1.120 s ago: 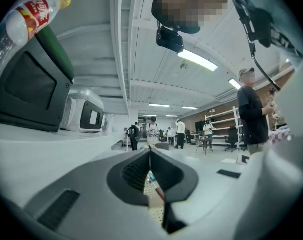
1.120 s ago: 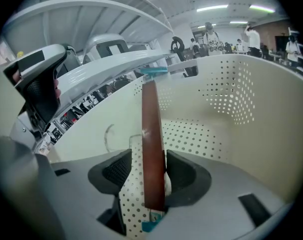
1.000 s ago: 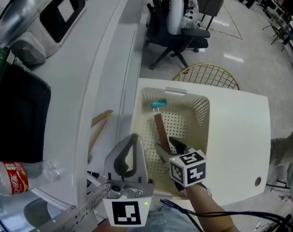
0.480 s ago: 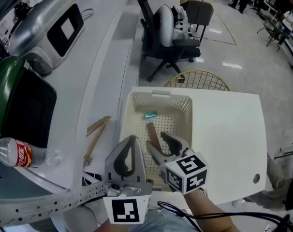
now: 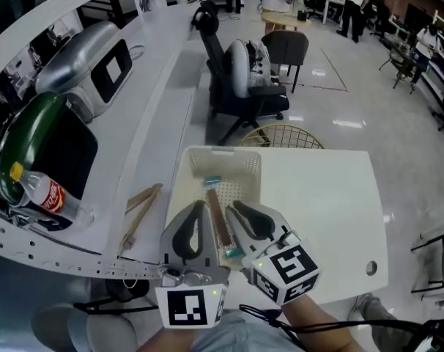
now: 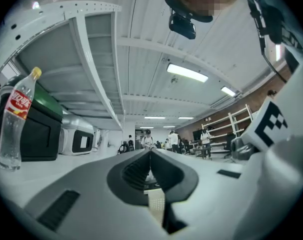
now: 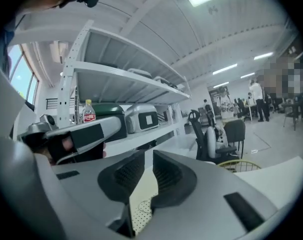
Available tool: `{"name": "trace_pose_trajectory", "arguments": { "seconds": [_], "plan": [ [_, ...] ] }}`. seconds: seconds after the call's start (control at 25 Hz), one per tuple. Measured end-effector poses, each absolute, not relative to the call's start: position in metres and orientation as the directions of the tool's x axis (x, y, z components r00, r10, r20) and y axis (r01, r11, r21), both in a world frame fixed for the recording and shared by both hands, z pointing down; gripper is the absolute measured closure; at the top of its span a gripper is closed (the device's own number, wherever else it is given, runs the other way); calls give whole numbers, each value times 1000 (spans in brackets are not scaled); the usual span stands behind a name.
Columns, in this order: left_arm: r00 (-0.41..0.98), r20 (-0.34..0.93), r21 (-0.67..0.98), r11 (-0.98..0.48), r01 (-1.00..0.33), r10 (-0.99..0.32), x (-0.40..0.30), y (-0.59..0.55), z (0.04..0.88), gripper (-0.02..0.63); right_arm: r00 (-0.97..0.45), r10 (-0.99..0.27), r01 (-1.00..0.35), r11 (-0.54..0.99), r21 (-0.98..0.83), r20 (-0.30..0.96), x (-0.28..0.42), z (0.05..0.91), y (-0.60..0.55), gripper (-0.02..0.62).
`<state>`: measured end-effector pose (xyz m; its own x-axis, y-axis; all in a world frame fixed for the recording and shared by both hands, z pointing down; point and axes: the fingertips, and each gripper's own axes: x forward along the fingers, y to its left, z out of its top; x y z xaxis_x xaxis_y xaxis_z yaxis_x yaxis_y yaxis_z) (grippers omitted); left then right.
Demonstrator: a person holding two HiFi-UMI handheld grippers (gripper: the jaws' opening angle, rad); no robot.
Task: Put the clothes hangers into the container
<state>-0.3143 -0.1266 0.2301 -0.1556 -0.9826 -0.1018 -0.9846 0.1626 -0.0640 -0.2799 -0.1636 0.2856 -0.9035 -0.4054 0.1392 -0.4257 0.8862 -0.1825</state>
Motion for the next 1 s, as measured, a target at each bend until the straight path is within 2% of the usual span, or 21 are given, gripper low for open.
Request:
{"name": "trace_pose_trajectory", "arguments": {
  "seconds": [0.2,0.52,1.0],
  "plan": [
    [-147,-144,-105,163,-981,-979,-281,-118,205,592,-887,-461,-462,883,-80,39,-243,247,-153,572],
    [-155,-178,-130,179,-975,-972,-248,-110,191,592,-868,-494,-495,868,18,-49,-204,219,-143,584],
    [-158,-192,-137,186,-973,-969,-230,-111,188,592,-863,-499,-503,863,41,-84,-183,212,-141,586]
  ]
}}
